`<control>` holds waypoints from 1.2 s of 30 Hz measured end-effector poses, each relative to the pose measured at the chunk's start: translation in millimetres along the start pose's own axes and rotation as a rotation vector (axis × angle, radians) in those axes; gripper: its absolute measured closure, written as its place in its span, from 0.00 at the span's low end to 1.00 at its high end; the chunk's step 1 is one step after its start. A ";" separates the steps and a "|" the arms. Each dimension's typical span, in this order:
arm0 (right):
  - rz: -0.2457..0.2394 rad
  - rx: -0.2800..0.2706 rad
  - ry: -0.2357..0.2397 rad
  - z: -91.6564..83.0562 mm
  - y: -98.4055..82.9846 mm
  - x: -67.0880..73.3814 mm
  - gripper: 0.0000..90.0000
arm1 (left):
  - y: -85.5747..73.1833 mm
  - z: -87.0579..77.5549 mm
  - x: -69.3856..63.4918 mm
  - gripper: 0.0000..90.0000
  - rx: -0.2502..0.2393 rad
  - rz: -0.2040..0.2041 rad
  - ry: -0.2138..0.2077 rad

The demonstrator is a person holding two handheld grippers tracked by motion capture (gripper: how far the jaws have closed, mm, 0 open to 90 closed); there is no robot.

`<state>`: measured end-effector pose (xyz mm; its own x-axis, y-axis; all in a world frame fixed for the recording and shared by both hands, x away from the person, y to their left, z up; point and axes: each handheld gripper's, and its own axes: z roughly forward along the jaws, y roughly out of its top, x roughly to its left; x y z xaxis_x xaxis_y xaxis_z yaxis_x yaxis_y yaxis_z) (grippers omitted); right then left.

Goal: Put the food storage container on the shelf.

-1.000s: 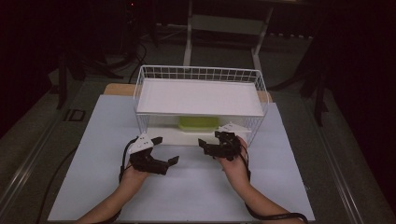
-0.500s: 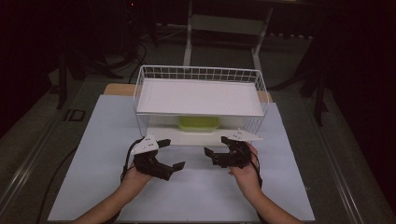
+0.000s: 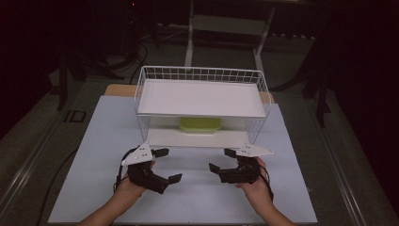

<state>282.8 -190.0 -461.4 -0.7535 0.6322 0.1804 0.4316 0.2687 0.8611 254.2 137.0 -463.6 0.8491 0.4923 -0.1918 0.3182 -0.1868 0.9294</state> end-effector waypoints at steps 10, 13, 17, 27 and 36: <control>-0.012 0.002 0.012 -17.8 -14.7 -0.5 0.16 | -14.9 -14.8 -1.7 0.00 0.002 0.003 0.015; -0.020 -0.011 0.014 -23.6 -18.0 -2.4 0.16 | -25.8 -19.0 0.0 0.00 0.026 -0.003 0.036; -0.035 -0.003 0.018 -29.0 -23.1 -3.7 0.16 | -32.9 -23.7 0.3 0.00 0.038 0.003 0.046; -0.073 0.032 0.020 -36.6 -37.2 -8.0 0.16 | -43.3 -27.9 3.3 0.00 0.030 -0.004 0.054; -0.072 0.059 0.033 -32.6 -48.2 -15.3 0.16 | -48.9 -20.1 5.6 0.00 0.042 0.013 0.043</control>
<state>257.3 -236.3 -490.2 -0.7991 0.5858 0.1354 0.4034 0.3554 0.8432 234.9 166.0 -503.8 0.8348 0.5252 -0.1649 0.3253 -0.2289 0.9175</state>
